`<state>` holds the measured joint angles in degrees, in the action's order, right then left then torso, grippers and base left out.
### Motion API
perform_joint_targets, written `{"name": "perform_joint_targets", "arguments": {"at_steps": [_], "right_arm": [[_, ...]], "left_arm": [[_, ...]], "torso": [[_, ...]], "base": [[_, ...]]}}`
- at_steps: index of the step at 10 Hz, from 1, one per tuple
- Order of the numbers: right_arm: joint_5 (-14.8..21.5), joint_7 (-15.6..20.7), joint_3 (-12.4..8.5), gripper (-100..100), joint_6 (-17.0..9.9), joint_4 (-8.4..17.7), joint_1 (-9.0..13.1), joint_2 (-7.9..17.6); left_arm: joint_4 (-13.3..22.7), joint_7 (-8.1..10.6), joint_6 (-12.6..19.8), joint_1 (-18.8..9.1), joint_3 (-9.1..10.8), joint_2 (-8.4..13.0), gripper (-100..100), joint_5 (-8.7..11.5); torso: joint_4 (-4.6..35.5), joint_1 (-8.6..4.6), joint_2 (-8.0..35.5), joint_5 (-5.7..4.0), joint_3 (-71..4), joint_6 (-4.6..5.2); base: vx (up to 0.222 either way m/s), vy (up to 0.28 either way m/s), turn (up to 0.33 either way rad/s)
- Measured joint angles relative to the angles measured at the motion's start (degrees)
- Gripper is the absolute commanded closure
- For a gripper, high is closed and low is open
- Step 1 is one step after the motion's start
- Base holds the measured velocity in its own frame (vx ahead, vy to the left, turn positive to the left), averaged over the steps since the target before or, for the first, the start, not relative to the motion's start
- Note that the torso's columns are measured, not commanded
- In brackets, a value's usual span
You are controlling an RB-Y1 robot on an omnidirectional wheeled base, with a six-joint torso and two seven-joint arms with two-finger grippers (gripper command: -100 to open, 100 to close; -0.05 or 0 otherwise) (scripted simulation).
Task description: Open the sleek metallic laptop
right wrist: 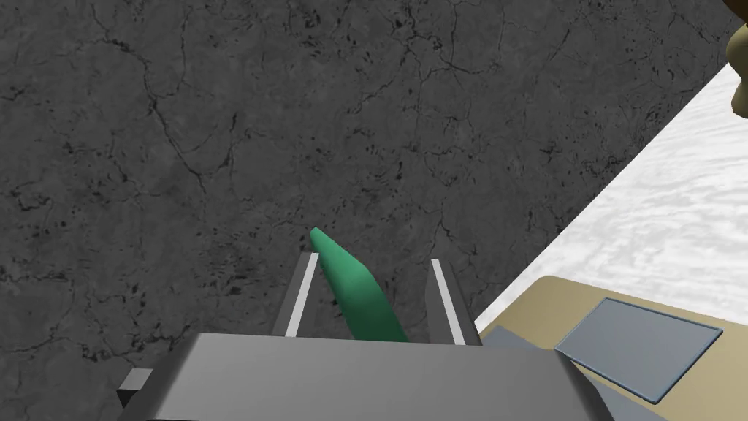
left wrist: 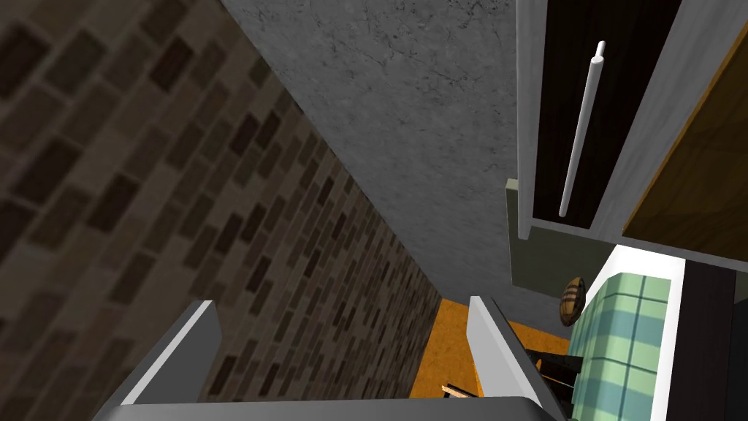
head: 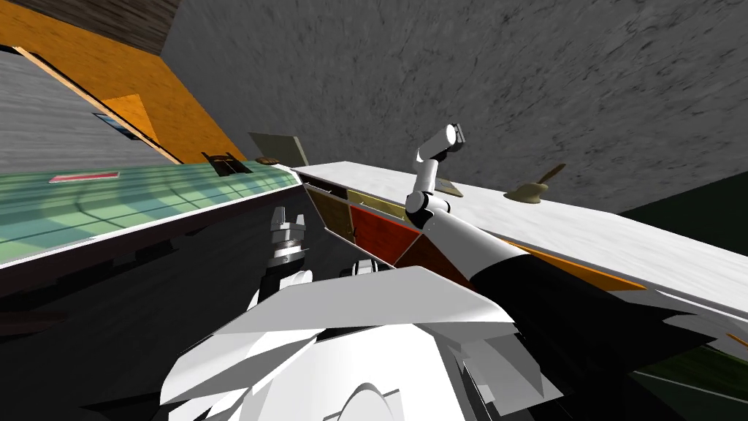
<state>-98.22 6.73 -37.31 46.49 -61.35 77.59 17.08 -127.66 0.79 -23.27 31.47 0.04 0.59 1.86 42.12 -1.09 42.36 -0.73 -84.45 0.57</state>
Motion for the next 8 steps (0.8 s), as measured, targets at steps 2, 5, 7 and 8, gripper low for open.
{"name": "perform_joint_targets", "arguments": {"at_steps": [2, 5, 7, 8], "right_arm": [[3.9, -1.6, 0.5, 100, 0.3, 1.7, -2.2, 1.5], [9.0, 0.5, 0.4, 100, -2.3, -0.5, -6.8, 4.3], [12.3, 0.9, 0.1, 100, -3.9, -1.0, -10.9, 7.9], [14.2, 0.9, 0.5, 100, -3.7, 0.1, -12.1, 9.7]], "left_arm": [[0.0, 0.0, 0.0, 0.0, 0.0, 0.0, 0, 0.0], [0.0, 0.0, 0.0, 0.0, 0.01, 0.0, 0, 0.0], [0.0, 0.0, 0.0, 0.0, 0.0, 0.0, 0, 0.0], [0.0, 0.0, 0.0, 0.0, 0.0, 0.0, 0, 0.0]], "torso": [[-0.2, 0.36, -0.3, 0.14, -0.2, -0.37], [0.2, 1.29, -0.1, 0.86, -0.2, -0.49], [0.4, 1.13, 0.3, 0.89, 0.1, -0.62], [0.3, 1.02, 0.3, 0.82, 0.1, -0.47]], "base": [[0.006, 0.007, -0.02], [0.098, 0.118, -0.327], [-0.014, -0.018, 0.058], [-0.013, -0.017, 0.048]]}}
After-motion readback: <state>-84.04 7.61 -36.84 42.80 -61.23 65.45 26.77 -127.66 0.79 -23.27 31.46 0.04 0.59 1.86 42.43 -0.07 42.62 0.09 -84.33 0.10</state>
